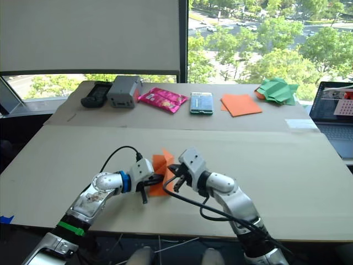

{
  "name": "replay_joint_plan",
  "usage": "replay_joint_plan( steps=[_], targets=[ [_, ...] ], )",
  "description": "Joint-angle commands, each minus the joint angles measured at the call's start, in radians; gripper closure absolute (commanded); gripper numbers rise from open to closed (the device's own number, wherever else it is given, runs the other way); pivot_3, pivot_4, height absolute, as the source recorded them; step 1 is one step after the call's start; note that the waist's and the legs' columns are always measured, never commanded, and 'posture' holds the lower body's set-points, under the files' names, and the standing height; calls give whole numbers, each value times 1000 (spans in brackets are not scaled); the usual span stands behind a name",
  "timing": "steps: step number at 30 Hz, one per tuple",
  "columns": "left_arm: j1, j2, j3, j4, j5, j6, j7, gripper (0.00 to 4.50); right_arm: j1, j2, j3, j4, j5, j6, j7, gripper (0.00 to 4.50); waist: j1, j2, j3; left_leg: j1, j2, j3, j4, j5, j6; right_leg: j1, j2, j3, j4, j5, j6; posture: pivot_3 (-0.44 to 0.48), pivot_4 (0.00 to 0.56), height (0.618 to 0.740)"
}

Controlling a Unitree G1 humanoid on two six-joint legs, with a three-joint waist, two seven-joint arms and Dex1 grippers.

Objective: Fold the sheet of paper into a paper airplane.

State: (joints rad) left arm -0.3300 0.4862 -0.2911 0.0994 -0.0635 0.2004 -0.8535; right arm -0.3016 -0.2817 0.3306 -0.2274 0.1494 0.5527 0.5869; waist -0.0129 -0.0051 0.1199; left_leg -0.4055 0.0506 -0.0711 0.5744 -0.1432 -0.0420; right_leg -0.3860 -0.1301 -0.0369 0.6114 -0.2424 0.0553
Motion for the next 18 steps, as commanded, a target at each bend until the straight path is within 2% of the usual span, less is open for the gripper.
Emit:
replay_joint_plan(
  steps=[1, 6, 10, 13, 18],
  targets=[
    [43, 49, 35, -21, 10, 73, 8, 4500, -31, 25, 17, 66, -21, -19, -11, 4481, -3, 0, 0, 0, 0, 0, 0, 0, 0, 0, 0, 0, 0, 0, 0, 0, 150, 702],
    [112, 134, 110, -164, -13, 155, 9, 4500, -57, 39, 62, 173, -75, -25, -8, 4481, -7, 1, 1, 0, 0, 0, -1, 0, 0, -1, 0, 0, 1, 0, 0, 0, 150, 702],
    [140, 189, 192, -251, -56, 202, 9, 4500, -63, 43, 70, 195, -88, -27, 5, 4481, -4, 1, 2, 0, 1, -1, -2, -2, -3, -2, 1, 0, 1, -1, -1, 0, 150, 702],
    [83, 146, 282, -277, -172, 265, 16, 4500, -67, 48, 69, 210, -93, -29, 13, 4481, 3, 0, 4, -1, 1, -1, -2, -2, -3, -2, 1, 0, 0, -1, -1, 0, 150, 702],
    [35, 60, 218, -233, -208, 273, -14, 4500, -68, 48, 71, 225, -102, -35, 21, 4481, 10, -2, 4, -2, 0, -1, -1, -2, -3, -1, 1, 0, -1, -1, -1, 0, 150, 702]
  ],
)
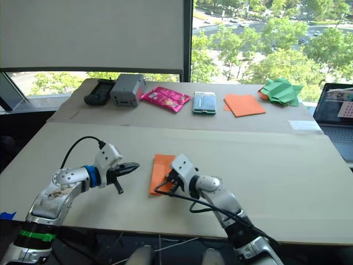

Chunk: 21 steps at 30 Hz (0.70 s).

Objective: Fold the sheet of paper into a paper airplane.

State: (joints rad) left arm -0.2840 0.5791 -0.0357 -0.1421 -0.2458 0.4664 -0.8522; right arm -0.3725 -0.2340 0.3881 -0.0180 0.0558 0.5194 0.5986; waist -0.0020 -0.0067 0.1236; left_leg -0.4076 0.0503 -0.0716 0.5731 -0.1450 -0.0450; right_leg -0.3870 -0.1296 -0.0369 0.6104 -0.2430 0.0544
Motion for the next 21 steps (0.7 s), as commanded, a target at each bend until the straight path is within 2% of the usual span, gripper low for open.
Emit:
replay_joint_plan(
  steps=[1, 7, 13, 21],
  targets=[
    [-14, -44, -51, 21, -21, 4, -16, 4500, 3, 2, 14, 16, -9, -1, 10, 4481, -3, 0, 0, 0, 0, 0, 0, 0, 0, 0, 0, 0, 0, 0, 0, 0, 150, 702],
    [11, -74, -145, 144, 34, -54, -33, 4500, 6, 0, 9, 1, -15, 12, 9, 4481, -12, 0, 0, 1, 0, -1, 0, 5, 8, 0, 1, 0, 2, -1, -1, 0, 150, 702],
    [29, -62, -241, 225, 131, -135, -41, 4500, 3, -26, -17, -36, 12, 3, 44, 4481, -4, 0, 0, 1, 1, -1, 0, 0, 0, 0, 1, 0, 1, -1, -1, 0, 150, 702],
    [48, -37, -272, 239, 177, -178, -53, 4500, -68, -65, 30, 143, -50, -12, 84, 4481, -7, 4, -6, 2, 1, -1, 0, 0, 0, 1, 1, 0, 1, -1, -1, 0, 150, 702]
  ],
)
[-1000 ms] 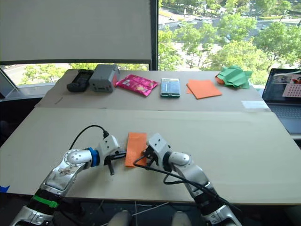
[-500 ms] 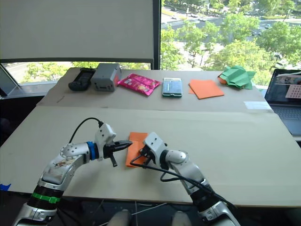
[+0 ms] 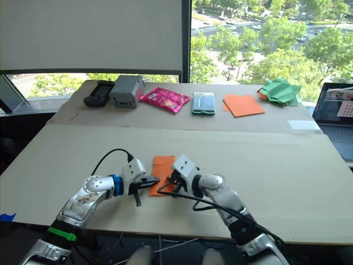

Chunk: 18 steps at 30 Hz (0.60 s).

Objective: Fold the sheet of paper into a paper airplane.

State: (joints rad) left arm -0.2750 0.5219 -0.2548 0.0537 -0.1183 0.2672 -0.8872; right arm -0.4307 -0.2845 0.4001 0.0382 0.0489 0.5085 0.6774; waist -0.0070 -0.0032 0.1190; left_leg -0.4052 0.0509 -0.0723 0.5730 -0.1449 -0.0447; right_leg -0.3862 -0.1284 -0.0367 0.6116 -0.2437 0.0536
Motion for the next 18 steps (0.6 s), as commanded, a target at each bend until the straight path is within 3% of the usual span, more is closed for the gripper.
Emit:
replay_joint_plan(
  steps=[1, 18],
  targets=[
    [41, 20, -53, 40, 50, 21, -18, 4500, -20, -10, 17, 110, -44, -11, 4, 4481, -3, 1, -2, 0, 0, 0, 0, 0, 0, 0, 0, 0, 0, 0, 0, 0, 150, 702],
    [78, 31, -37, -23, 43, 51, -1, 4500, -293, 107, -90, 607, -53, -263, -29, 4481, -8, 1, -2, 1, 0, 0, 0, 2, 3, 0, 0, 0, 1, 0, 0, 0, 150, 702]
  ],
)
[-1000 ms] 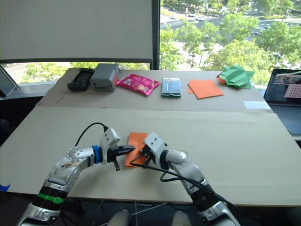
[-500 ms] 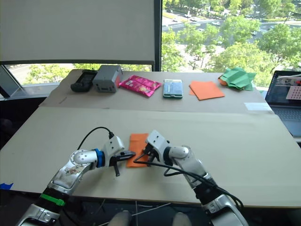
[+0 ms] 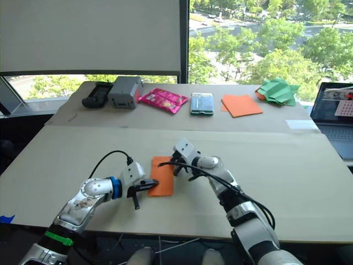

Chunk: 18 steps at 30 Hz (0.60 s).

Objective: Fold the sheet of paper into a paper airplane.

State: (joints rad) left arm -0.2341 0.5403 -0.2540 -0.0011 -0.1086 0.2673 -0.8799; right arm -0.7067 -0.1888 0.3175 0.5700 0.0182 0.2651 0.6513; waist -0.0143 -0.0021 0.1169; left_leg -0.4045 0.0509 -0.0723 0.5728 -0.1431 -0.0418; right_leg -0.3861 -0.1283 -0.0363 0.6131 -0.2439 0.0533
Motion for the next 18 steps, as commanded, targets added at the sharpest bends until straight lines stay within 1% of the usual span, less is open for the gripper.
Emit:
replay_joint_plan(
  steps=[1, 5, 9, 11, 15, 18],
  targets=[
    [38, 13, -38, 30, 33, 52, -8, 4500, -29, 17, -11, 98, -25, -29, -5, 4481, -1, 0, 0, 0, 0, 0, 0, 0, 0, 0, 0, 0, 0, 0, 0, 0, 150, 702],
    [44, 17, -33, 19, 29, 58, -3, 4500, -54, 31, -26, 158, -32, -58, -5, 4481, -2, 0, 0, 0, 0, 0, 0, 0, 0, 0, 0, 0, 0, 0, 0, 0, 150, 702],
    [47, 20, -28, 15, 29, 63, 0, 4500, -23, 18, -17, 128, -31, -51, 28, 4481, -2, 1, 0, 0, 0, 0, 0, 0, 0, 0, 0, 0, 0, 0, 0, 0, 150, 702],
    [48, 19, -25, 12, 27, 67, 1, 4500, 10, 3, 1, 82, -37, -44, 58, 4481, -1, 1, 0, 0, 0, 0, 0, 0, 0, 0, 0, 0, 1, 0, 0, 0, 150, 702],
    [50, 18, -14, 4, 19, 74, 6, 4500, 138, -50, 65, -121, -30, 39, 159, 4481, 2, 1, -1, 0, 0, 0, 0, 0, 0, 0, 0, 0, 0, -2, 0, 0, 150, 702],
    [51, 16, -14, 4, 18, 72, 5, 4500, 209, -70, 73, -230, -27, 97, 162, 4481, -1, 3, -3, 1, 0, 0, 0, 0, 0, 1, 0, 0, 0, -3, 0, 0, 150, 702]
  ],
)
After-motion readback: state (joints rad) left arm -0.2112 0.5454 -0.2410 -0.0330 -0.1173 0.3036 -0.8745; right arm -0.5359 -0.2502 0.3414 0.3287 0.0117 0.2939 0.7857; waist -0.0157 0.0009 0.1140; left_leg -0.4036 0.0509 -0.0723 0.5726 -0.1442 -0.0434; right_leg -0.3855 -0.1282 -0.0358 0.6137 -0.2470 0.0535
